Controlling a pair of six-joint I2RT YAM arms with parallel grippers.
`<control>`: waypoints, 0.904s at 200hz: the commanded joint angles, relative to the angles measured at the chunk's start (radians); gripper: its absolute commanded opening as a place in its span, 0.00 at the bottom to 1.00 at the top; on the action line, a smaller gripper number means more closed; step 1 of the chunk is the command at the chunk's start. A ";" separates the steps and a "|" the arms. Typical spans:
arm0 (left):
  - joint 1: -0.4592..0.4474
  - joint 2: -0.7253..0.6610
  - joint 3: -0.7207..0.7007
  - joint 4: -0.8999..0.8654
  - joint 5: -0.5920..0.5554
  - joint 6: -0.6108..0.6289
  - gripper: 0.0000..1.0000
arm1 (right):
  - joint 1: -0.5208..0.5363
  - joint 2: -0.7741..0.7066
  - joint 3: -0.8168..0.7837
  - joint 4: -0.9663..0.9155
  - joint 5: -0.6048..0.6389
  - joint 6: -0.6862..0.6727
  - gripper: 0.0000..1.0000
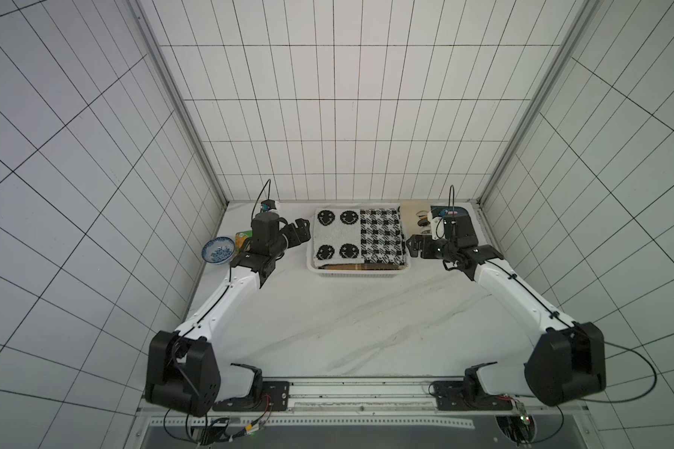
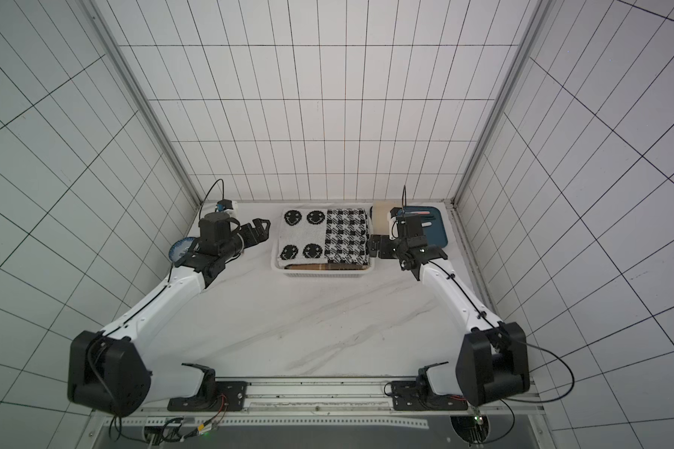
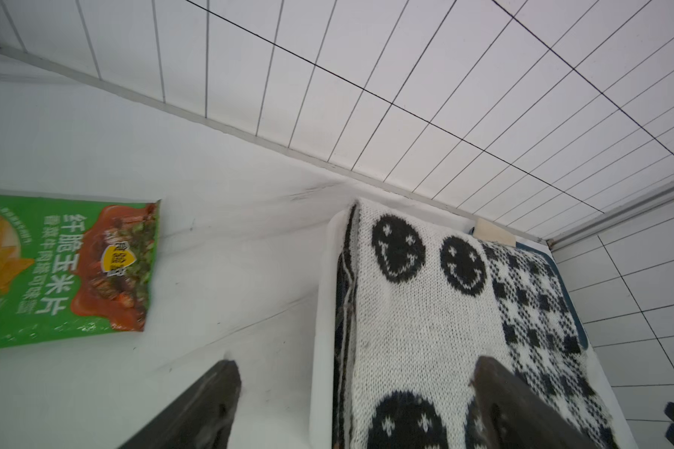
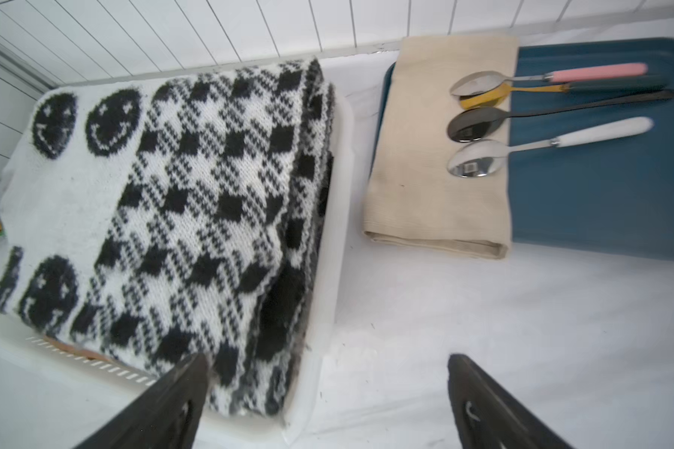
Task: Put the folded scarf in the basket
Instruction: Reset both arms
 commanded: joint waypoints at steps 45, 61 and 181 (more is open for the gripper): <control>-0.030 -0.071 -0.342 0.302 -0.362 0.375 0.98 | -0.043 -0.169 -0.583 0.733 0.226 -0.361 0.99; -0.017 -0.046 -0.447 0.480 -0.327 0.471 0.98 | -0.120 -0.112 -0.640 0.846 0.245 -0.313 0.99; 0.205 0.327 -0.546 1.088 -0.176 0.414 0.98 | -0.306 0.251 -0.656 1.303 0.183 -0.198 0.99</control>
